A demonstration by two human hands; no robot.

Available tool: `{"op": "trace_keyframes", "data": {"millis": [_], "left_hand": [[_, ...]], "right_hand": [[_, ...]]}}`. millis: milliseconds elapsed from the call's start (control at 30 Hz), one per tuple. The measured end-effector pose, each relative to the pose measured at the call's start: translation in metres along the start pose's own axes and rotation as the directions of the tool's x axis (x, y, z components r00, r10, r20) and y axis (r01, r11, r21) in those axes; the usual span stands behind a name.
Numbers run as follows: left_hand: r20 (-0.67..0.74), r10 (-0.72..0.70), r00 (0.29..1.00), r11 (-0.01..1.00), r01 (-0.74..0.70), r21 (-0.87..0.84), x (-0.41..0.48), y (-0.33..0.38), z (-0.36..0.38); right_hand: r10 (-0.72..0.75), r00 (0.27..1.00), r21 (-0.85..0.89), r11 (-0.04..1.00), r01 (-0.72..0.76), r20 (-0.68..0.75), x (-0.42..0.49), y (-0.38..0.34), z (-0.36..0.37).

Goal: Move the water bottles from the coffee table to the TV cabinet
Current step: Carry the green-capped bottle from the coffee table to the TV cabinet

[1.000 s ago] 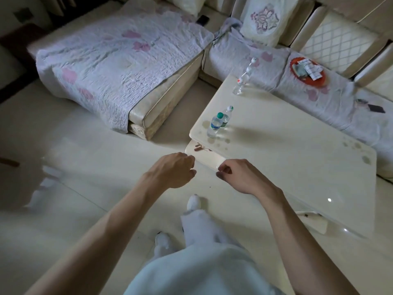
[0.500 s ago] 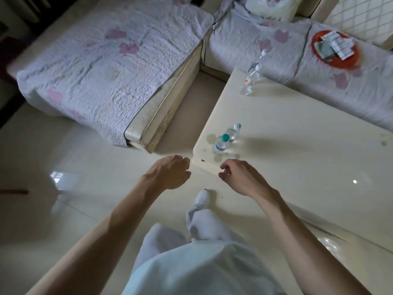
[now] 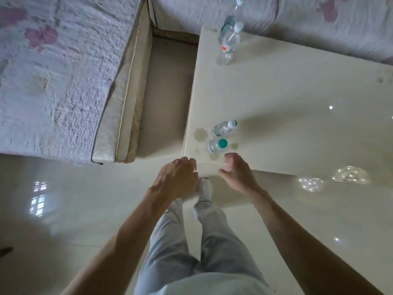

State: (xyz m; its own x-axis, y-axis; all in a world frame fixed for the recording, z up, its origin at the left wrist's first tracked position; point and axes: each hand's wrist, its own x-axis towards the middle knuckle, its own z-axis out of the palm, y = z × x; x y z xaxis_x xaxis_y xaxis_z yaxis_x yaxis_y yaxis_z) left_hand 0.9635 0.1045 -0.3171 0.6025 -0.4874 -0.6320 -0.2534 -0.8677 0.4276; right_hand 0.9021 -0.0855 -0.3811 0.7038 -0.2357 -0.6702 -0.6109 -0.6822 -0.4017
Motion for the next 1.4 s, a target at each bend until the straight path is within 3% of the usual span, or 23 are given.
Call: {"op": "trace_keyframes", "data": {"millis": [133, 267, 667, 933, 1167, 1400], "left_hand": [[0.033, 0.026, 0.999, 0.999, -0.027, 0.031, 0.043, -0.024, 0.002], [0.046, 0.063, 0.997, 0.998, -0.063, -0.002, 0.072, -0.031, 0.009], [0.145, 0.112, 0.983, 0.992, -0.120, 0.047, 0.069, -0.038, -0.004], [0.094, 0.145, 0.985, 0.989, -0.145, -0.008, 0.029, -0.043, -0.043], [-0.004, 0.218, 0.976, 0.964, -0.216, -0.155, 0.002, -0.034, -0.050], [-0.133, 0.469, 0.873, 0.867, -0.484, -0.117, -0.035, 0.020, -0.021]], "right_hand": [[0.170, 0.971, 0.221, 0.966, -0.131, -0.165, 0.050, 0.010, 0.049], [0.265, 0.919, 0.380, 0.914, -0.143, -0.292, 0.087, 0.016, 0.083], [0.324, 0.838, 0.509, 0.859, -0.066, -0.439, 0.117, 0.016, 0.087], [0.230, 0.854, 0.461, 0.888, 0.013, -0.467, 0.035, -0.009, 0.035], [0.168, 0.837, 0.380, 0.924, 0.051, -0.520, -0.069, -0.044, -0.031], [0.172, 0.773, 0.428, 0.893, 0.139, -0.610, -0.166, -0.066, -0.067]]}}
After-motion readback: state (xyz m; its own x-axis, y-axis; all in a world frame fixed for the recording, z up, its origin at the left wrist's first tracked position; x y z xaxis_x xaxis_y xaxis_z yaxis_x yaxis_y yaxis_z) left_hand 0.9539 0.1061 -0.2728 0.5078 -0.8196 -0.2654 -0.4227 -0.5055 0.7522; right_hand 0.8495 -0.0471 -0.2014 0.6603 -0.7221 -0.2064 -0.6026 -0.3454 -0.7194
